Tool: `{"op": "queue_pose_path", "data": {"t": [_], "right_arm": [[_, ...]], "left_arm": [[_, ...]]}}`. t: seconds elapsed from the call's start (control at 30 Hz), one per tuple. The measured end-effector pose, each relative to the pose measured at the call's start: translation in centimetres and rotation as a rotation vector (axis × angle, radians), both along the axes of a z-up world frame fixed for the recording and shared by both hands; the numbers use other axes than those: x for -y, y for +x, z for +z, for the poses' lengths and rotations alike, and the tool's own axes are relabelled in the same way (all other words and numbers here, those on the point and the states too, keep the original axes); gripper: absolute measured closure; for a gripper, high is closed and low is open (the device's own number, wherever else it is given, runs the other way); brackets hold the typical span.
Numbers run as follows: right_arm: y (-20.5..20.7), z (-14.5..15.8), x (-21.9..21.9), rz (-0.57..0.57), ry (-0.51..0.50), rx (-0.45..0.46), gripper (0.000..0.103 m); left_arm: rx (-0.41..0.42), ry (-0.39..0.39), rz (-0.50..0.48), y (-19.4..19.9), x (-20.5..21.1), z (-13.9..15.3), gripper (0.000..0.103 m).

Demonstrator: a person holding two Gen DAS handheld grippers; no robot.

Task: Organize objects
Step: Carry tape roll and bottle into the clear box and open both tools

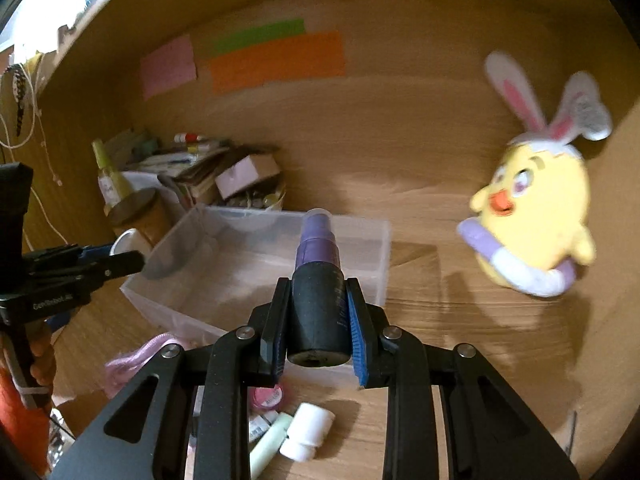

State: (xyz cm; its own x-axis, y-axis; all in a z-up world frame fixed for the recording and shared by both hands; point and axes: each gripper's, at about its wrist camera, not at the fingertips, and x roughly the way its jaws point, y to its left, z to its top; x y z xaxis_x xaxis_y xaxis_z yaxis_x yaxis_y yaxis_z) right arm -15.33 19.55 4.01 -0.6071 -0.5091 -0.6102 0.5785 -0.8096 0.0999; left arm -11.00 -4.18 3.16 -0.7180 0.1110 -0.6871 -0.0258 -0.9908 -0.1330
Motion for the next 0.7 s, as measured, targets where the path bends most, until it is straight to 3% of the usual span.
{"op": "queue_pose_path", "data": {"t": [0.27,0.6,0.7], "right_arm": [[-3.7,-3.3,2.7,0.064,0.052,0.132,0.080],[-4.6,-5.4,5.9,0.113,0.161,0.153,0.079],[-4.5,-5.4,6.4,0.119,0.177,0.154,0.079]], "left_arm": [[0.104,-0.020,-0.046,-3.5,-1.2,-2.6,0.065],[0.150,-0.074,-0.088,-4.7,-2.4,-4.0,0.064],[0.155,-0.080,-0.088,-4.7,-2.3,-4.0,0.059]]}}
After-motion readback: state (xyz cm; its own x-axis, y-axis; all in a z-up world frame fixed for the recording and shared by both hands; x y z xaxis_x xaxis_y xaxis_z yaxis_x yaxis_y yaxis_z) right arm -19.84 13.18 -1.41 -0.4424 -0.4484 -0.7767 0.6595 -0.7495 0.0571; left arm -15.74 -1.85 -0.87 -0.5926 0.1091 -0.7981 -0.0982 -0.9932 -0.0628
